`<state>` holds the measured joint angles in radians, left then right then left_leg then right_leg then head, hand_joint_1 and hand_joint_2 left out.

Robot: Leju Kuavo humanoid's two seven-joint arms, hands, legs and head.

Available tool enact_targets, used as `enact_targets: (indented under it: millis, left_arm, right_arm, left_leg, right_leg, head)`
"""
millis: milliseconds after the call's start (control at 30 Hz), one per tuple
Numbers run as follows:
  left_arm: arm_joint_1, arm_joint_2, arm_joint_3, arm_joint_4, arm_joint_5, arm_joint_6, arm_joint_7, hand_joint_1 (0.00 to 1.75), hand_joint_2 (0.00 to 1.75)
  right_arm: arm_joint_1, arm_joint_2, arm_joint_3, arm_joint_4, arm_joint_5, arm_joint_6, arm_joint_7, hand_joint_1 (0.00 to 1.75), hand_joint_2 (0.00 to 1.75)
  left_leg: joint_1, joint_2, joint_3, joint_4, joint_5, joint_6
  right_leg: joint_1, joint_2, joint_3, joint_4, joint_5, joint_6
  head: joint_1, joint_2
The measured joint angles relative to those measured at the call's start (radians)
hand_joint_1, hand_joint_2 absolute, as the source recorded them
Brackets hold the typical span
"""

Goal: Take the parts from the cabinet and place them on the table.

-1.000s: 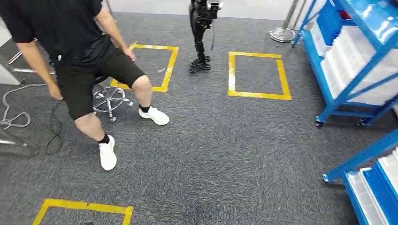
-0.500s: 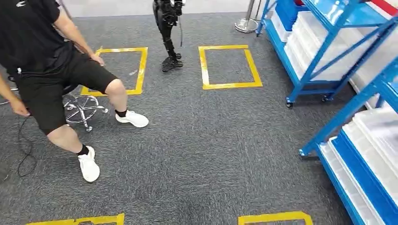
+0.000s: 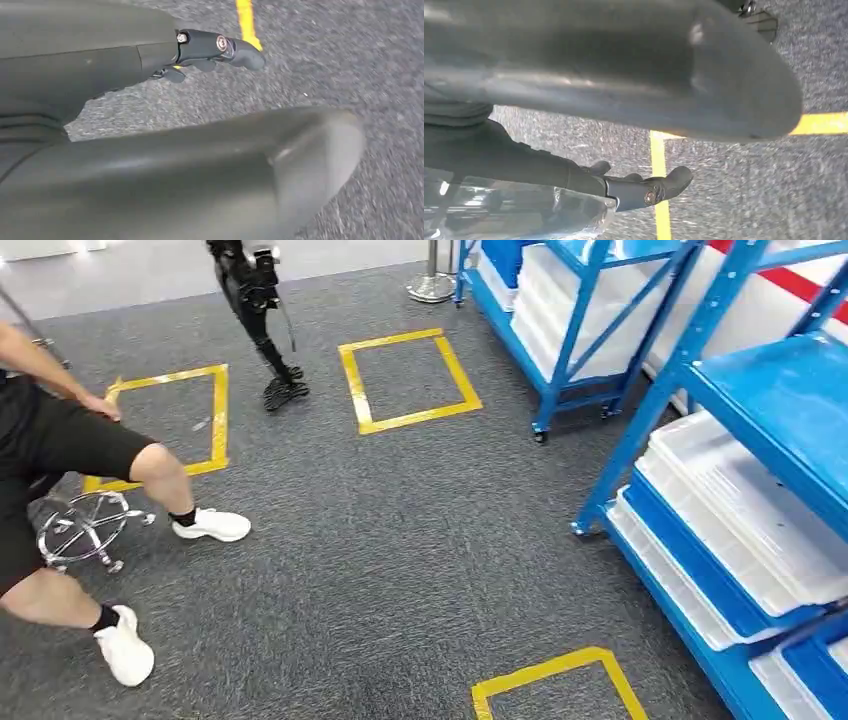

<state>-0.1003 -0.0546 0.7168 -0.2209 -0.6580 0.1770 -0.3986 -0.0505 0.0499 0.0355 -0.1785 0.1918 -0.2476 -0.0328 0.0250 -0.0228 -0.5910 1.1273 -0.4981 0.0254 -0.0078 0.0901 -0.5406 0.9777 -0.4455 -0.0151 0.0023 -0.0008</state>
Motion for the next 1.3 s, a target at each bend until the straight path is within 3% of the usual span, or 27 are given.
enact_targets:
  millis: [33,67,167,200,233,267,333,400,433,500,533,567,633,700,733,767,800,867,900,967,1033,1067,1100,1200,1233,1267,1300]
  left_arm:
    - [0.000,0.000,0.000,0.000,0.000,0.000,0.000,0.00,0.00]
    - [0.000,0.002,0.000,0.000,0.000,0.000,0.000,0.00,0.00]
    - [-0.006,0.003,0.000,0.000,-0.001,0.003,0.000,0.00,0.00]
    - [-0.007,0.002,0.000,-0.001,-0.001,0.004,0.000,0.00,0.00]
    - [-0.008,0.001,0.000,-0.001,-0.001,0.003,0.000,0.00,0.00]
    - [-0.007,0.000,0.000,-0.001,-0.001,0.002,-0.001,0.00,0.00]
    - [-0.004,0.000,0.000,0.000,-0.001,0.001,0.000,0.00,0.00]
    - [-0.003,0.000,0.001,0.000,-0.001,0.000,0.000,0.00,0.00]
    - [-0.003,0.000,0.001,0.000,-0.001,0.000,0.000,0.00,0.00]
    - [-0.003,-0.003,0.000,0.000,-0.001,0.000,0.000,0.00,0.00]
    - [-0.004,-0.003,0.001,0.000,-0.001,0.001,0.000,0.00,0.00]
    - [-0.002,0.000,0.001,-0.001,0.000,0.002,0.000,0.00,0.00]
    - [-0.005,0.000,0.002,-0.001,0.000,0.003,-0.001,0.00,0.00]
    - [-0.009,-0.002,0.002,-0.001,0.000,0.003,-0.002,0.00,0.00]
    - [-0.009,-0.003,0.002,-0.001,0.000,0.003,-0.002,0.00,0.00]
    - [-0.008,-0.003,0.002,-0.001,0.000,0.004,-0.003,0.00,0.00]
    - [-0.006,-0.003,0.002,0.000,0.000,0.004,-0.003,0.00,0.00]
    - [-0.001,-0.002,0.003,0.000,0.000,0.006,-0.003,0.00,0.00]
    - [-0.001,-0.002,0.004,0.000,0.000,0.006,-0.003,0.00,0.00]
    - [-0.001,-0.002,0.004,0.000,0.000,0.006,-0.004,0.00,0.00]
    - [-0.001,-0.002,0.004,0.000,0.000,0.006,-0.005,0.00,0.00]
    - [-0.001,0.001,0.005,0.000,0.000,0.006,-0.005,0.00,0.00]
    - [-0.001,0.001,0.005,0.000,0.001,0.006,-0.006,0.00,0.00]
    - [-0.006,0.001,0.010,-0.001,0.003,0.006,-0.015,0.00,0.00]
    - [-0.006,0.000,0.011,-0.001,0.003,0.006,-0.016,0.00,0.00]
    - [-0.005,-0.001,0.011,0.000,0.003,0.006,-0.018,0.00,0.00]
    - [-0.004,-0.001,0.011,0.000,0.003,0.006,-0.019,0.00,0.00]
  right_arm:
    - [0.000,0.002,0.000,0.000,0.000,0.000,0.000,0.00,0.00]
    - [-0.003,0.003,0.000,0.000,0.000,0.000,0.000,0.00,0.00]
    - [0.000,0.006,0.000,0.000,0.000,0.000,0.000,0.00,0.00]
    - [0.002,0.005,0.000,0.000,0.000,-0.001,0.000,0.00,0.00]
    - [0.003,0.003,0.000,0.000,0.000,-0.001,0.000,0.00,0.00]
    - [0.001,0.002,0.000,0.000,0.000,-0.001,0.001,0.00,0.00]
    - [-0.005,0.002,0.000,0.000,0.002,-0.001,0.001,0.00,0.00]
    - [-0.003,0.002,0.000,0.000,0.002,-0.001,0.001,0.00,0.00]
    - [0.000,0.000,0.000,0.000,0.002,-0.001,0.001,0.00,0.00]
    - [0.001,-0.003,0.000,0.000,0.003,-0.001,0.001,0.00,0.00]
    - [-0.001,-0.004,0.000,0.000,0.004,-0.001,0.001,0.00,0.00]
    - [-0.007,0.000,0.000,0.000,0.005,-0.001,0.001,0.00,0.00]
    - [-0.006,-0.001,0.000,0.000,0.005,-0.001,-0.001,0.00,0.00]
    - [-0.005,-0.002,0.000,0.000,0.005,-0.001,0.000,0.00,0.00]
    - [-0.005,-0.003,0.000,0.000,0.006,-0.001,0.000,0.00,0.00]
    - [-0.004,-0.002,0.000,0.000,0.006,-0.001,0.000,0.00,0.00]
    - [-0.005,-0.002,0.000,0.000,0.007,-0.001,0.000,0.00,0.00]
    - [-0.005,0.000,0.000,0.000,0.008,-0.001,0.000,0.00,0.00]
    - [-0.004,0.000,0.000,0.000,0.008,-0.001,0.000,0.00,0.00]
    - [0.000,-0.002,0.000,0.000,0.008,-0.001,0.000,0.00,0.00]
    - [-0.001,-0.001,0.000,0.000,0.009,-0.001,-0.001,0.00,0.00]
    - [0.000,0.002,0.000,0.000,0.013,-0.001,-0.006,0.00,0.00]
    - [-0.002,0.002,0.000,0.000,0.017,-0.003,-0.013,0.00,0.00]
    - [0.004,0.003,0.006,0.000,0.034,-0.013,-0.016,0.00,0.00]
    - [0.004,0.002,0.008,0.000,0.037,-0.016,-0.016,0.00,0.00]
    - [0.002,0.000,0.008,0.000,0.039,-0.018,-0.016,0.00,0.00]
    - [0.000,0.000,0.010,0.000,0.039,-0.020,-0.016,0.00,0.00]
  left_leg:
    - [-0.002,-0.047,0.034,-0.075,0.035,0.010]
    - [-0.003,-0.075,0.043,-0.100,0.029,0.017]
    - [-0.014,-0.045,0.044,-0.110,0.029,0.023]
    - [-0.009,-0.026,0.055,-0.140,0.044,0.028]
    - [-0.007,-0.014,0.063,-0.158,0.057,0.026]
    - [-0.007,-0.004,0.066,-0.167,0.060,0.034]
    - [-0.011,0.032,0.060,-0.169,0.063,0.038]
    - [-0.012,0.062,0.055,-0.168,0.064,0.037]
    - [-0.012,0.077,0.055,-0.168,0.064,0.034]
    - [-0.008,0.101,0.055,-0.164,0.062,0.023]
    - [-0.011,0.112,0.057,-0.156,0.057,0.015]
    - [-0.018,0.124,0.052,-0.148,0.047,0.003]
    - [-0.019,0.145,0.063,-0.146,0.042,-0.009]
    - [-0.010,0.170,0.071,-0.147,0.038,-0.022]
    - [0.000,0.152,0.069,-0.136,0.029,-0.030]
    - [0.004,0.088,0.053,-0.090,-0.013,-0.033]
    - [0.005,0.055,0.027,-0.025,-0.058,-0.033]
    - [0.005,0.024,-0.051,0.147,-0.138,-0.034]
    - [0.005,0.022,-0.072,0.186,-0.140,-0.032]
    - [0.004,0.021,-0.050,0.126,-0.083,-0.023]
    - [0.004,-0.015,0.036,-0.058,0.019,-0.009]
    - [0.004,-0.066,0.058,-0.107,0.023,0.001]
    - [0.000,-0.061,0.056,-0.117,0.024,0.002]
    - [-0.010,-0.039,0.054,-0.123,0.031,0.015]
    - [0.003,-0.028,0.062,-0.151,0.050,0.022]
    - [-0.013,-0.027,0.060,-0.154,0.046,0.010]
    - [-0.014,-0.030,0.055,-0.146,0.042,-0.017]
  right_leg:
    - [-0.003,0.011,-0.001,-0.001,0.000,0.001]
    - [0.009,0.021,-0.004,0.004,0.002,0.004]
    - [-0.006,0.053,-0.019,-0.005,0.014,0.024]
    - [0.007,0.058,-0.031,-0.010,0.018,0.031]
    - [0.004,-0.002,-0.036,0.012,0.009,0.026]
    - [0.006,-0.046,-0.060,0.055,-0.016,0.021]
    - [-0.004,-0.074,-0.149,0.220,-0.088,0.015]
    - [-0.015,-0.079,-0.193,0.314,-0.113,0.031]
    - [-0.020,-0.082,-0.173,0.284,-0.098,0.045]
    - [-0.029,-0.107,-0.073,0.113,-0.039,0.072]
    - [-0.032,-0.158,-0.014,0.017,-0.017,0.079]
    - [-0.023,-0.200,0.005,-0.009,-0.018,0.070]
    - [-0.020,-0.167,-0.001,-0.008,-0.013,0.051]
    - [-0.017,-0.140,-0.011,-0.007,-0.012,0.036]
    - [-0.038,-0.127,0.001,-0.010,-0.007,0.025]
    - [-0.032,-0.115,0.000,-0.009,-0.003,0.018]
    - [-0.029,-0.105,-0.003,-0.009,0.001,0.008]
    - [-0.018,-0.074,-0.007,-0.007,0.003,0.004]
    - [-0.014,-0.058,-0.007,-0.007,0.003,0.004]
    - [-0.010,-0.031,-0.005,-0.004,0.003,0.004]
    - [-0.008,-0.003,-0.002,-0.001,0.003,0.004]
    - [-0.011,0.006,-0.004,-0.001,0.004,0.006]
    - [0.002,0.016,-0.010,0.001,0.007,0.011]
    - [-0.009,0.033,-0.020,-0.009,0.018,0.030]
    - [-0.002,0.014,-0.029,0.001,0.015,0.031]
    - [-0.002,-0.032,-0.031,0.011,0.005,0.029]
    - [0.001,-0.037,-0.021,-0.025,0.023,0.030]
  head:
    - [0.000,0.000]
    - [0.001,0.000]
    - [-0.004,0.000]
    - [-0.001,0.000]
    - [0.000,0.000]
    - [0.007,0.000]
    - [0.011,0.000]
    - [0.011,0.000]
    - [0.011,0.000]
    - [0.011,0.000]
    - [0.012,0.000]
    - [0.018,0.000]
    - [0.004,0.000]
    - [0.005,0.000]
    - [0.004,0.000]
    - [0.000,0.000]
    - [-0.002,0.000]
    - [-0.003,0.000]
    - [-0.003,0.000]
    - [-0.002,0.000]
    - [-0.003,0.000]
    - [-0.002,0.000]
    - [-0.001,0.000]
    - [-0.005,0.000]
    - [-0.001,0.000]
    - [0.001,0.000]
    - [0.013,0.000]
